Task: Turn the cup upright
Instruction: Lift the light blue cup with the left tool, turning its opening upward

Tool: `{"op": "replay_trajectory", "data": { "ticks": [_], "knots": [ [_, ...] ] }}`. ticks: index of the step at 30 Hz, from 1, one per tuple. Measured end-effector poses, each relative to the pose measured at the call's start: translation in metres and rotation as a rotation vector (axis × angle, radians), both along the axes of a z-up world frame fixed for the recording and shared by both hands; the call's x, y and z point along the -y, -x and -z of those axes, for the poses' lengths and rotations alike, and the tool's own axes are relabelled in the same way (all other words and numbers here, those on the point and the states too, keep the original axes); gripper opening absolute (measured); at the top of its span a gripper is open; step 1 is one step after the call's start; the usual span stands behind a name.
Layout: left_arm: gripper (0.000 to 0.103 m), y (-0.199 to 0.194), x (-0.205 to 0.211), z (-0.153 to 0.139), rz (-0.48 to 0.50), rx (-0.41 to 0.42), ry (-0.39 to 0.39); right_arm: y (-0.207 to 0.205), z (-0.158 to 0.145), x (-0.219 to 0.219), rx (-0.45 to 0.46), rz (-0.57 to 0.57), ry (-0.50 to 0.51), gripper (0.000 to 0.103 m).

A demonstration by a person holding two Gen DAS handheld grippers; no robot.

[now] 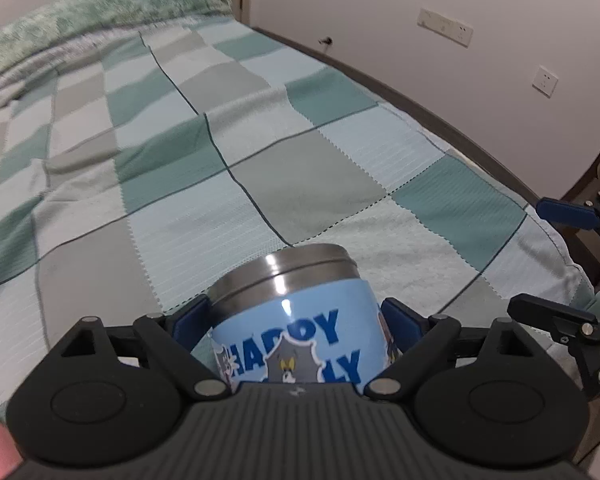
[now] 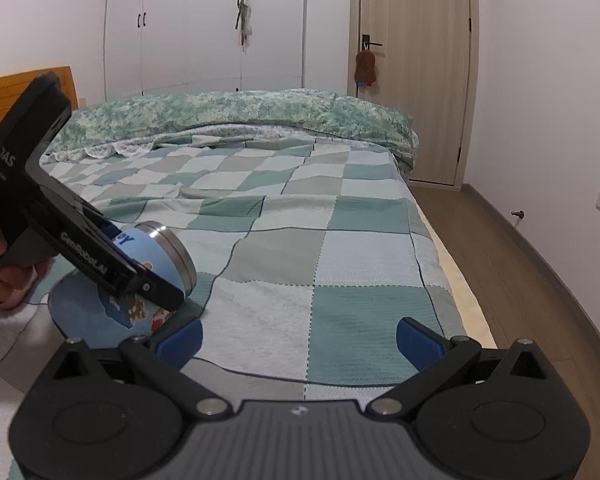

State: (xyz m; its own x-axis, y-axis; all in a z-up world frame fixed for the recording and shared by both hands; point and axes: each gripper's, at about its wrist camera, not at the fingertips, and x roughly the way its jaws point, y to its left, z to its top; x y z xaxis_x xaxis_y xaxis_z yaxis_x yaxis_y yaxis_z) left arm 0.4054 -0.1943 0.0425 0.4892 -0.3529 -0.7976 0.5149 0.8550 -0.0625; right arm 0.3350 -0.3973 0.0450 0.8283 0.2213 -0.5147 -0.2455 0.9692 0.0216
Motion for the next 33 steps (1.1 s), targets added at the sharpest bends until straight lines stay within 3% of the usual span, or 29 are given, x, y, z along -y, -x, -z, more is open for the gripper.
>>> {"op": "replay_trajectory", "data": {
  "ticks": [9,33],
  "knots": [
    [0.086,0.056,-0.002,-0.033,-0.035,0.107,-0.025,0.045,-0.014,0.003,0.042,-0.025,-0.067,0.103],
    [0.084,0.196,-0.059,-0.086,-0.087,0.144,0.066,0.156,-0.066,-0.042,0.136,-0.136,-0.102,0.103]
  ]
}}
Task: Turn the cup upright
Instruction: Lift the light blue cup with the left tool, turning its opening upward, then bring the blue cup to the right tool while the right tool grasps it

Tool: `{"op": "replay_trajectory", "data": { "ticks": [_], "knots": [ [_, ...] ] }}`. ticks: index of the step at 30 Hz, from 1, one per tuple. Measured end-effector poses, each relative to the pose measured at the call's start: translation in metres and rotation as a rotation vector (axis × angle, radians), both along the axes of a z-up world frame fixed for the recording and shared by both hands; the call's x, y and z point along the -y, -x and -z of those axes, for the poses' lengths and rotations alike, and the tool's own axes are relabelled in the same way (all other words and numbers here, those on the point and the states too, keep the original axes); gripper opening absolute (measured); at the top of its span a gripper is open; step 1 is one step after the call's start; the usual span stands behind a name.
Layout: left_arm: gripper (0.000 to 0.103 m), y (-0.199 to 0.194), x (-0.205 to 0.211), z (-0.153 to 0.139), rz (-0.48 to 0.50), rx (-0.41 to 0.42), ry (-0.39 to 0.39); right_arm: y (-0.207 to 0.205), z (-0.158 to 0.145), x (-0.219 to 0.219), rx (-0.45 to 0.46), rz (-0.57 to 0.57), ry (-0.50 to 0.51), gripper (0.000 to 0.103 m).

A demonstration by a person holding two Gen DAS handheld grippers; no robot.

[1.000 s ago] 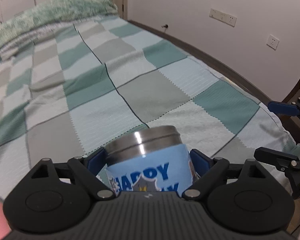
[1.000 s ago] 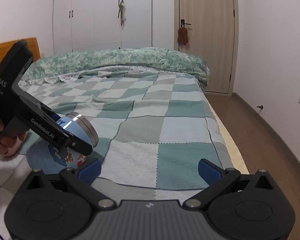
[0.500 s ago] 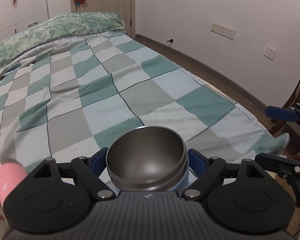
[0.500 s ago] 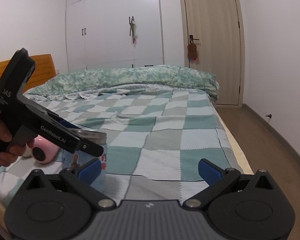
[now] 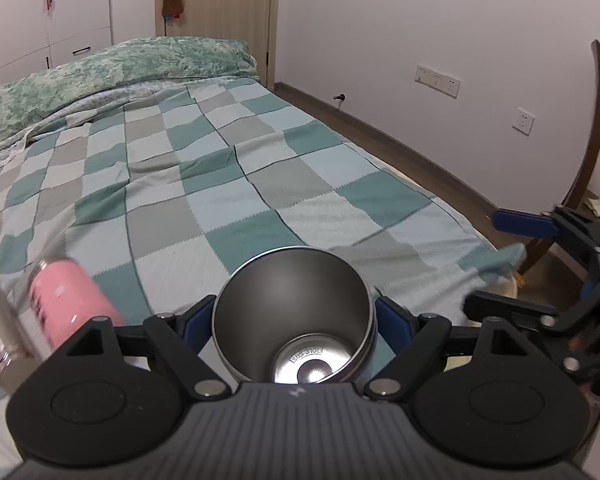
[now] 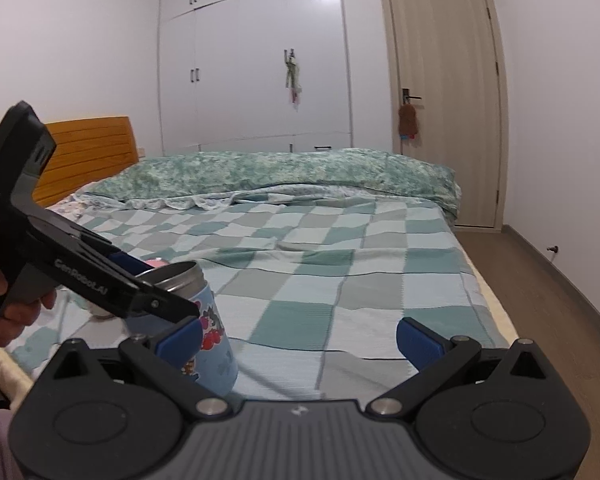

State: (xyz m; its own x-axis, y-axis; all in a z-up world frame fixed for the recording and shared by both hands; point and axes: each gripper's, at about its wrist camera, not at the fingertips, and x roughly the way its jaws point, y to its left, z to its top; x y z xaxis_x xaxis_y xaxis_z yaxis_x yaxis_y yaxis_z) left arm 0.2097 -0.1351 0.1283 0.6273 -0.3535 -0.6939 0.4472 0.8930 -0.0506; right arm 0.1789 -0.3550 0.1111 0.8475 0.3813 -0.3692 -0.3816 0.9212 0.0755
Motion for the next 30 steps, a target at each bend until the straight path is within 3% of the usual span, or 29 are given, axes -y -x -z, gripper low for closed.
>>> {"op": "replay_trajectory", "data": {
  "ticks": [6,11,19,26,30],
  "knots": [
    [0.084,0.025,-0.020,-0.004,-0.012,-0.109,0.023,0.018,0.001,-0.018,-0.013,-0.045,0.000,0.103],
    [0.085,0.013,-0.019,0.020,-0.039,-0.182,-0.015,0.024,0.014,-0.025,-0.052,-0.057,-0.002,0.103],
    [0.085,-0.027,-0.015,0.050,-0.091,-0.127,0.062,0.008,0.042,-0.021,-0.127,-0.034,-0.004,0.103],
    [0.085,-0.041,-0.005,0.064,-0.072,-0.096,0.055,-0.016,0.054,-0.016,-0.166,0.003,0.003,0.103],
    [0.103,-0.036,-0.003,0.059,-0.071,-0.043,0.010,-0.022,0.052,-0.015,-0.167,0.020,0.014,0.103]
  ]
}}
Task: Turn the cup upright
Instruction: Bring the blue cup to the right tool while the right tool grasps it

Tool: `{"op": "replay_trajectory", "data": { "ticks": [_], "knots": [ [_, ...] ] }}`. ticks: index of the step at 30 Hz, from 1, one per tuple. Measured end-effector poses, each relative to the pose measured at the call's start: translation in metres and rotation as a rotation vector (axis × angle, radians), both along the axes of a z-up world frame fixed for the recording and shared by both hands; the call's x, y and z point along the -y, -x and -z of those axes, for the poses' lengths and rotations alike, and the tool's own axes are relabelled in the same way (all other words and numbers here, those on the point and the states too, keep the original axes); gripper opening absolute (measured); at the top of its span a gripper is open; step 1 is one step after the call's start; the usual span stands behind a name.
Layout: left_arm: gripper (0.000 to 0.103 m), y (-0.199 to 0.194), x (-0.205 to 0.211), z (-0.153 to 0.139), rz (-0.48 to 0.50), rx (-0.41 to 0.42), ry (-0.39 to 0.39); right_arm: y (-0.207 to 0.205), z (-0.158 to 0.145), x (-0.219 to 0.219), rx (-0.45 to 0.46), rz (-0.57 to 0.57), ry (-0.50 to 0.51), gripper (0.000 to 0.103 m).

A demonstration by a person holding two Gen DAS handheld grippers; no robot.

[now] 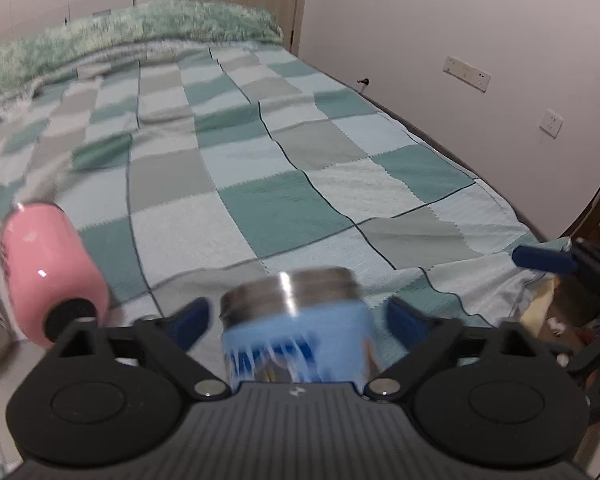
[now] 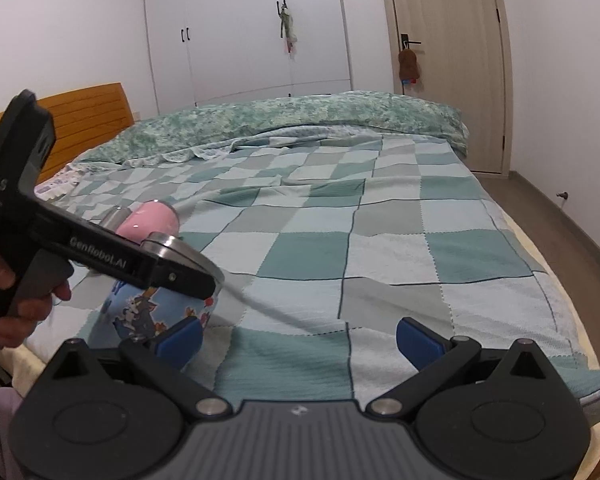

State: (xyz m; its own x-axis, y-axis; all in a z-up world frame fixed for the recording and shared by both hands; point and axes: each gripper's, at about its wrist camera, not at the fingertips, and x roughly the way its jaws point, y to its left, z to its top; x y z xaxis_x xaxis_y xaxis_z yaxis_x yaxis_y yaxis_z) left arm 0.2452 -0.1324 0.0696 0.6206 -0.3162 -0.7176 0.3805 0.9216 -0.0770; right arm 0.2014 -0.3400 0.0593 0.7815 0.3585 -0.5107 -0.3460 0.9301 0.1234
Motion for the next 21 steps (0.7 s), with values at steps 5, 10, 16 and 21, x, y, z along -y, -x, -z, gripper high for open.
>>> {"op": "replay_trajectory", "data": {
  "ticks": [5,10,16,21],
  "knots": [
    [0.103,0.022,-0.019,-0.021,-0.014,0.076,0.002,-0.001,-0.008,-0.006,0.006,0.008,0.019,0.103],
    [0.103,0.044,-0.053,-0.047,-0.057,0.160,-0.010,0.003,-0.020,-0.022,0.015,0.001,0.038,0.103],
    [0.103,0.070,-0.094,-0.058,-0.090,0.246,-0.054,0.003,-0.038,-0.056,0.016,-0.008,0.070,0.103],
    [0.103,0.084,-0.122,-0.047,-0.102,0.280,-0.094,-0.010,-0.047,-0.087,-0.054,0.012,0.058,0.103]
  ]
}}
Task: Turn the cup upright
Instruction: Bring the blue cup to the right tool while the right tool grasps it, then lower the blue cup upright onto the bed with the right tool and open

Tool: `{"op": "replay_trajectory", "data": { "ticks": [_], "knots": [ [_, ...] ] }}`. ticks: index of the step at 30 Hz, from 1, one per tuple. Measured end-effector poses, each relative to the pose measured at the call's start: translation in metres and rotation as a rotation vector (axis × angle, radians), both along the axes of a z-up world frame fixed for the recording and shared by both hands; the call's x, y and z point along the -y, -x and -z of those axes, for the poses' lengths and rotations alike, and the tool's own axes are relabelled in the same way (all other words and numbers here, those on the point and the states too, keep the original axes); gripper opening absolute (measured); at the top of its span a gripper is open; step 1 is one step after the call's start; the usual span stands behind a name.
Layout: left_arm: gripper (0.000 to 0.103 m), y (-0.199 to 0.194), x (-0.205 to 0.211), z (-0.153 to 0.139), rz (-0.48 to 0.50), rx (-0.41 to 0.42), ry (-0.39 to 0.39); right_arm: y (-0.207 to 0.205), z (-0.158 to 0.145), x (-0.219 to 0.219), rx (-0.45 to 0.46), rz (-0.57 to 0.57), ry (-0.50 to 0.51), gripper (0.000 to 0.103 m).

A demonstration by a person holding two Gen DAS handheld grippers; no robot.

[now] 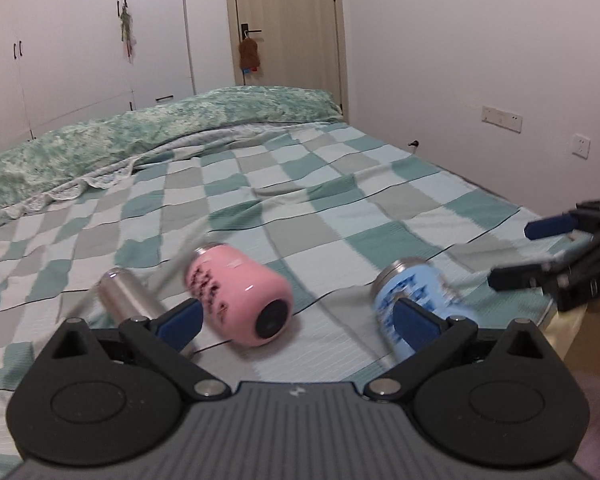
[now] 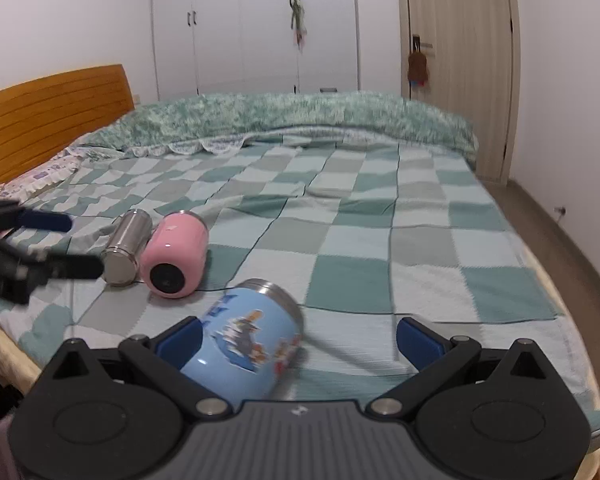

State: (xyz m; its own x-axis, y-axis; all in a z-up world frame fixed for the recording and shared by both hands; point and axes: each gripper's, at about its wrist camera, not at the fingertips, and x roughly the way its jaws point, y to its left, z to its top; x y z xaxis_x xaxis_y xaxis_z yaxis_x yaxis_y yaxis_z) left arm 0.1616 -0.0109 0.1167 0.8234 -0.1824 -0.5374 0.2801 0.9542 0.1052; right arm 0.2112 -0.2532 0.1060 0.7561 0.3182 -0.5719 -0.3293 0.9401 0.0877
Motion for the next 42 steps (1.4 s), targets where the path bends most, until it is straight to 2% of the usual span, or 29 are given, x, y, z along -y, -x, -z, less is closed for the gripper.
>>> {"op": "replay_trajectory", "data": {
  "ticks": [7,15,21,27,29,37,39,42],
  "knots": [
    [0.103,0.004,-0.024,0.024,-0.002,0.008,-0.021,-0.034,0.013,-0.035,-0.184,0.059,-0.036,0.103],
    [0.103,-0.005,-0.044,0.044,-0.013,-0.018,0.019,-0.074,0.038,-0.055,-0.343,0.147,-0.029,0.103],
    [0.103,-0.012,-0.050,0.052,-0.021,-0.032,0.037,-0.097,0.053,-0.060,-0.440,0.170,-0.067,0.102],
    [0.103,-0.009,-0.051,0.054,-0.028,-0.030,0.051,-0.106,0.071,-0.059,-0.524,0.179,-0.109,0.090],
    [0.103,-0.008,-0.051,0.055,-0.030,-0.031,0.052,-0.104,0.072,-0.060,-0.523,0.166,-0.118,0.087],
    [0.103,-0.003,-0.048,0.053,-0.039,-0.030,0.054,-0.087,0.066,-0.057,-0.442,0.128,-0.135,0.086],
    [0.103,0.001,-0.048,0.052,-0.041,-0.020,0.060,-0.079,0.062,-0.057,-0.393,0.110,-0.131,0.086],
    [0.103,0.006,-0.048,0.050,-0.049,-0.002,0.071,-0.060,0.050,-0.056,-0.272,0.072,-0.120,0.085]
  ]
}}
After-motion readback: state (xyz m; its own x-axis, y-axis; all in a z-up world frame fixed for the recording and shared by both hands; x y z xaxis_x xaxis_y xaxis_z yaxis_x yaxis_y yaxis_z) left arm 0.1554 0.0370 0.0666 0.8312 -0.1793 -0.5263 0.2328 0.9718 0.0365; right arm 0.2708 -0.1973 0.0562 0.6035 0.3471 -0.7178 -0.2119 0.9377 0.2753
